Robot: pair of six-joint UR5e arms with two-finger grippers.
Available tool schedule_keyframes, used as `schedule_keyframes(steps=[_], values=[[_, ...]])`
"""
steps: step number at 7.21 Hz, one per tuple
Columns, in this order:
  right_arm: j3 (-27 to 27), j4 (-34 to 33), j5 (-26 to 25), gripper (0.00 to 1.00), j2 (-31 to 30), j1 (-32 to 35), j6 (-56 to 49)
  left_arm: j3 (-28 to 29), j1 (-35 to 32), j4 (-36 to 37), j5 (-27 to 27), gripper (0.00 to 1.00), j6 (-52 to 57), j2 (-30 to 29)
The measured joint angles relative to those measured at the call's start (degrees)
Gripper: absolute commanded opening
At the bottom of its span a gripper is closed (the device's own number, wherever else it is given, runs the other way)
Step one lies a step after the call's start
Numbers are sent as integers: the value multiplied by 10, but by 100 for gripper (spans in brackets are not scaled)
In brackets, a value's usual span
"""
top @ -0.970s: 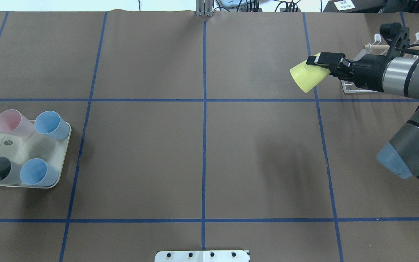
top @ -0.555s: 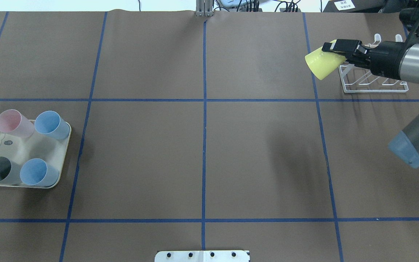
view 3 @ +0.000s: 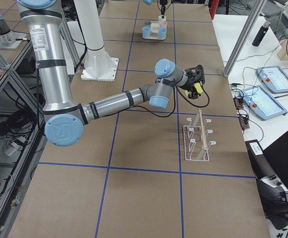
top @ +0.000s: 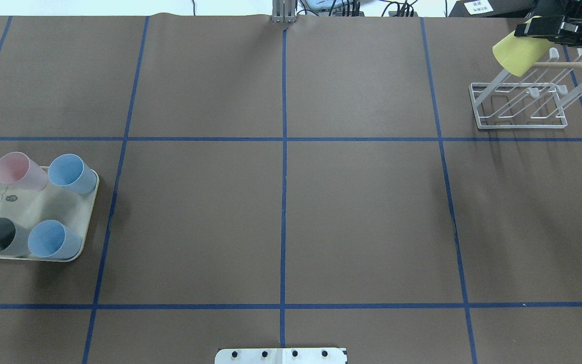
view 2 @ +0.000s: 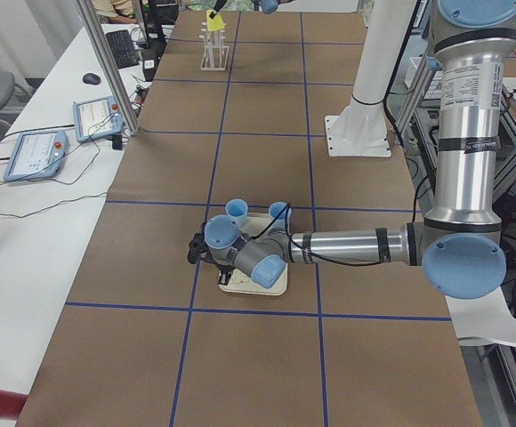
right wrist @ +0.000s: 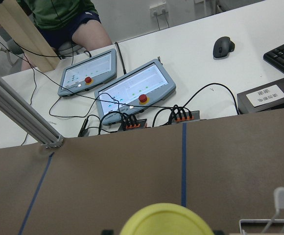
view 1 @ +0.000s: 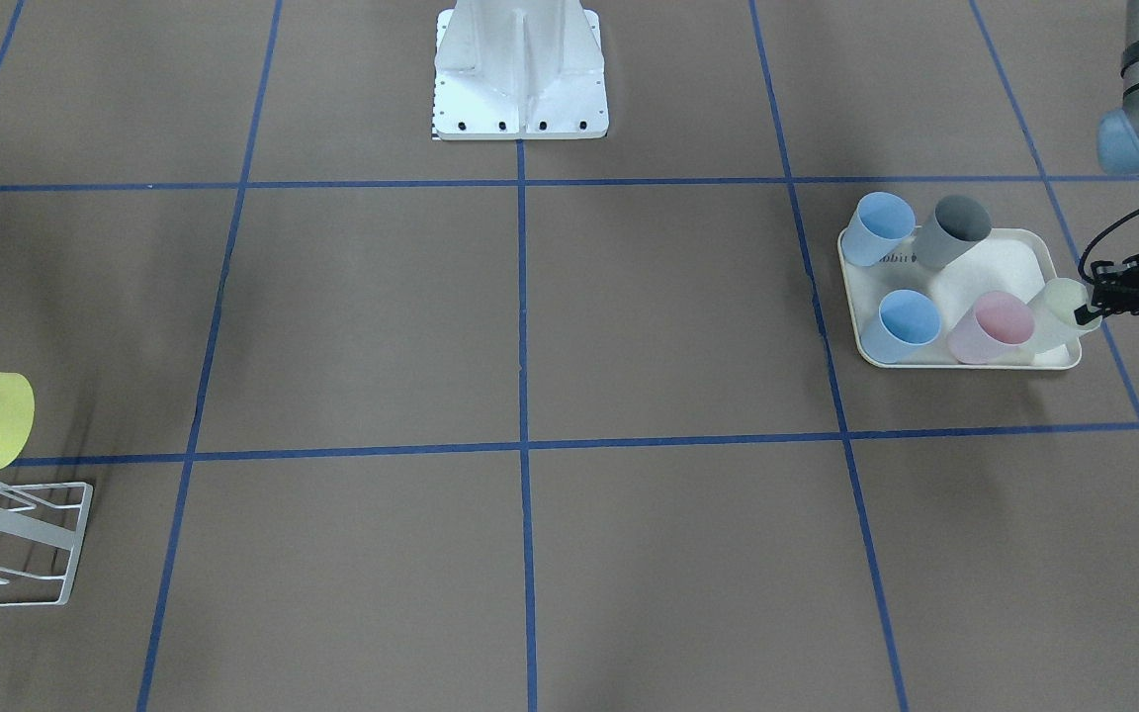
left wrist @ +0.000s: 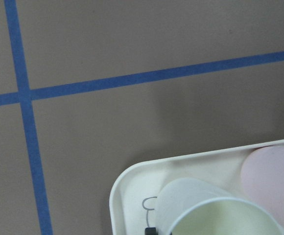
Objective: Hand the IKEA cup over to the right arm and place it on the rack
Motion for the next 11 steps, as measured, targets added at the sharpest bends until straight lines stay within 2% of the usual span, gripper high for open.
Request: schedule_keyframes(steps=[3, 5, 8, 9, 11], values=[[-22, -9, -5, 18, -40, 9, -109, -37, -59, 37, -3, 0, -12, -22], [-38, -9, -15, 20, -47, 9, -127, -90, -88, 109, -4, 0, -12, -43], [-55, -4, -31, 29, -46, -8, -129, -164, -99, 197, -5, 0, -13, -60], [-58, -4, -36, 41, -46, -16, -129, -174, -104, 205, -5, 0, -16, -67], [-69, -2, -51, 98, -45, -30, -129, -197, -108, 208, -20, 0, -95, -91]])
